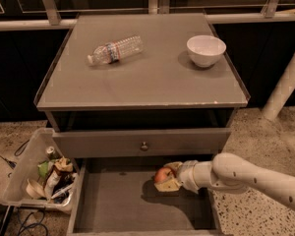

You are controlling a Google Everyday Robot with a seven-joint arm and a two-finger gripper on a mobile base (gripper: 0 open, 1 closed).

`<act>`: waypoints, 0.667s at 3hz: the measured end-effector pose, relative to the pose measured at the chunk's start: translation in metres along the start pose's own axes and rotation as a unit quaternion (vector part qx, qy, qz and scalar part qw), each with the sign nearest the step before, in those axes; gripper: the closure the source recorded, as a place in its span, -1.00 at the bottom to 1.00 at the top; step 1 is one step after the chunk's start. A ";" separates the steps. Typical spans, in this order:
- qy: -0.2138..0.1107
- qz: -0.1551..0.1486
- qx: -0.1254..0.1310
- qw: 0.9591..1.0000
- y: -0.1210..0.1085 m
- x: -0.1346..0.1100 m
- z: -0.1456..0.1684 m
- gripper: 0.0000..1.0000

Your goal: Place apple into middle drawer

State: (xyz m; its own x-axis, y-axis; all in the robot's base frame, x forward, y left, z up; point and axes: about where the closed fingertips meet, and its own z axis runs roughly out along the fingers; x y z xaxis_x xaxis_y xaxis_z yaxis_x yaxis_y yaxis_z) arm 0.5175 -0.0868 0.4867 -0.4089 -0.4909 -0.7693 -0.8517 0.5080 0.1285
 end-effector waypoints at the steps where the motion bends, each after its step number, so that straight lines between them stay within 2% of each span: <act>1: 0.003 -0.018 -0.003 1.000 0.003 0.017 0.019 1.00; 2: -0.006 -0.039 0.004 0.999 0.006 0.034 0.034 1.00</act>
Offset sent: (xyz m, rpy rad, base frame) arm -0.0123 0.0109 -0.0736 -0.0230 -0.1321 0.0477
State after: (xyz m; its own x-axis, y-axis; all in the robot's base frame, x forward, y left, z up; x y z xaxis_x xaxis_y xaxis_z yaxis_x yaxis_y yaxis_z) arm 0.5099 -0.0759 0.4402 -0.3379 -0.5198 -0.7846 -0.8779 0.4746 0.0637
